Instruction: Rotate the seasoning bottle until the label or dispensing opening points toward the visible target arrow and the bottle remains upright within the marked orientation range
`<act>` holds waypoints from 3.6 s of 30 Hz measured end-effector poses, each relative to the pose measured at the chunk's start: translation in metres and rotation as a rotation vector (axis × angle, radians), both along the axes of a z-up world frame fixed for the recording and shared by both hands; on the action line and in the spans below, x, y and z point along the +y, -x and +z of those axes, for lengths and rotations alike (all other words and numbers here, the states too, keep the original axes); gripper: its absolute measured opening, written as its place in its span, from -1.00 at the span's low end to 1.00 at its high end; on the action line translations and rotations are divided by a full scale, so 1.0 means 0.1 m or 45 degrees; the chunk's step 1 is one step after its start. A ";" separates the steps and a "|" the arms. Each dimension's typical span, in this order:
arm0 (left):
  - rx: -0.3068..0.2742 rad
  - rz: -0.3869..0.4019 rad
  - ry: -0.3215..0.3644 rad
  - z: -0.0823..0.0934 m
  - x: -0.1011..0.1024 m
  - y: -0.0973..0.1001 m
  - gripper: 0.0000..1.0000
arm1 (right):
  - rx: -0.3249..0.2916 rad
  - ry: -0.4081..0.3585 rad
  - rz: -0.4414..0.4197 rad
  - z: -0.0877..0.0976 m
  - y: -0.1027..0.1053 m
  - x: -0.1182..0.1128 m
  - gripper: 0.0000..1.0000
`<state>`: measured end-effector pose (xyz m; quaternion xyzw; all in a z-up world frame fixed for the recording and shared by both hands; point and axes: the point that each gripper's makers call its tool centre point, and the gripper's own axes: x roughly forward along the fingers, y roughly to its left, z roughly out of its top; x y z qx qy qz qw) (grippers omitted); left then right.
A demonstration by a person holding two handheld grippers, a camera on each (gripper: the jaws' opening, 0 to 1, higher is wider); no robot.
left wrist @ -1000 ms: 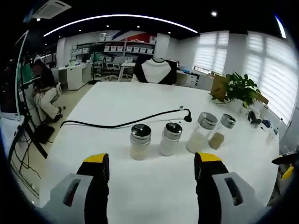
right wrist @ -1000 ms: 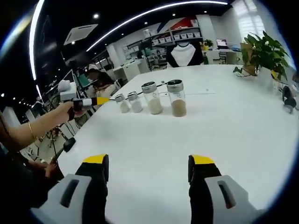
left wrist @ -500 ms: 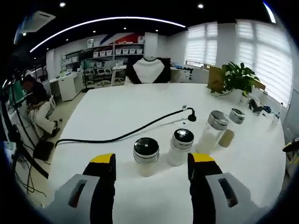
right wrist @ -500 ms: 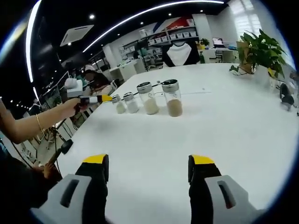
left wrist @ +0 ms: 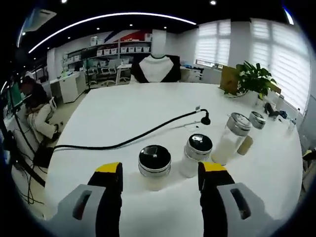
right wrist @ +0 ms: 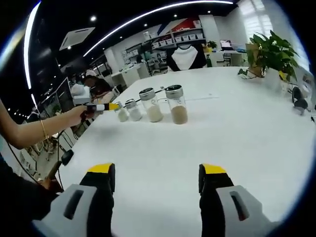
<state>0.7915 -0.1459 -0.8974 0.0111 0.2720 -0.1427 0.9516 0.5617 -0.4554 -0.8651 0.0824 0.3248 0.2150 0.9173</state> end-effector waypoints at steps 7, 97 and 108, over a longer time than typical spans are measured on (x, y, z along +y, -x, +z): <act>-0.045 0.051 -0.067 0.04 0.09 -0.08 0.01 | -0.003 0.012 -0.015 0.01 0.01 -0.02 0.36; -0.007 -0.061 -0.060 -0.05 -0.67 2.35 -0.34 | -0.034 -0.020 0.239 0.09 0.97 0.15 0.32; 0.011 -0.066 -0.040 -0.16 -0.71 2.48 -0.34 | -0.048 -0.026 0.212 0.13 1.04 0.11 0.31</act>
